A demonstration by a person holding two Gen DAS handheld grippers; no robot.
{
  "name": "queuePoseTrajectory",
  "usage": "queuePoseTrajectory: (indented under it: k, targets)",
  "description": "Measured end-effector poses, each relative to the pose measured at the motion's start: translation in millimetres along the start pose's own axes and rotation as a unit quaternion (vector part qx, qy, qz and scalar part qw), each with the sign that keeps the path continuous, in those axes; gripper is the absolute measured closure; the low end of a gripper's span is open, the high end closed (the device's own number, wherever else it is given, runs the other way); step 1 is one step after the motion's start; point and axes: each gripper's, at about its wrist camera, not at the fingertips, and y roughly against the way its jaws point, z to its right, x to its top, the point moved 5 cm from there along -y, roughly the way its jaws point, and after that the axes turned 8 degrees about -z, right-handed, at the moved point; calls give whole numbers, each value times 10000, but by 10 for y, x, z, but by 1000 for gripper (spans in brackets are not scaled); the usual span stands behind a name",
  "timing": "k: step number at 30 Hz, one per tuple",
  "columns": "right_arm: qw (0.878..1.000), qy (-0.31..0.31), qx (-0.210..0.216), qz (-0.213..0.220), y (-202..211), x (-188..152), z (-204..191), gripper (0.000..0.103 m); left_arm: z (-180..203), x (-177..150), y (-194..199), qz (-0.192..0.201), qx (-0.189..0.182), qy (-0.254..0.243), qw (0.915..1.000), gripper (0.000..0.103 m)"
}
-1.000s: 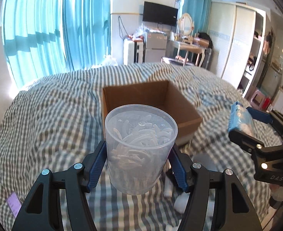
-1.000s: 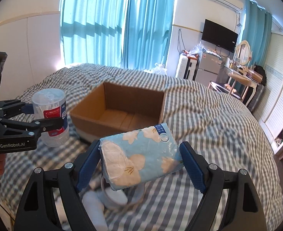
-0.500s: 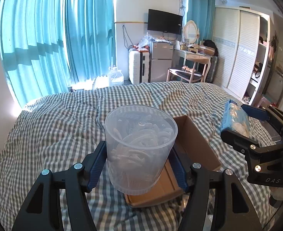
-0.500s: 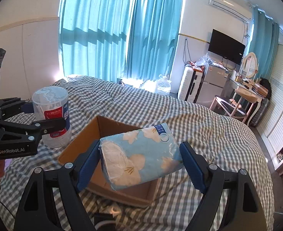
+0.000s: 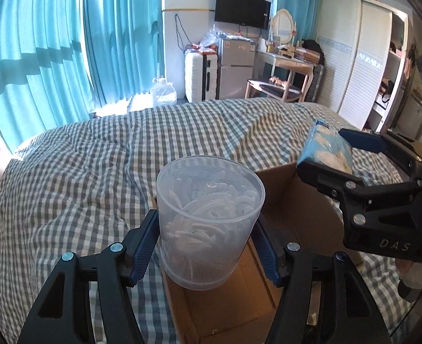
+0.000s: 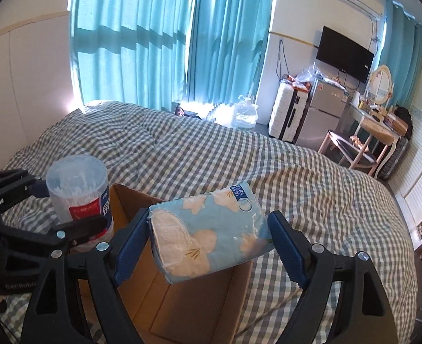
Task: Organize objects
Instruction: 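Carry the tissue pack and swab tub into the box and open both tools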
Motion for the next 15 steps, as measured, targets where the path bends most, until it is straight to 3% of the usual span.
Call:
queuePoseTrajectory:
  k: [15]
  targets:
    - [9996, 124, -32, -242, -594, -166, 86, 21, 83, -33, -640, -421, -70, -287, 9987, 38]
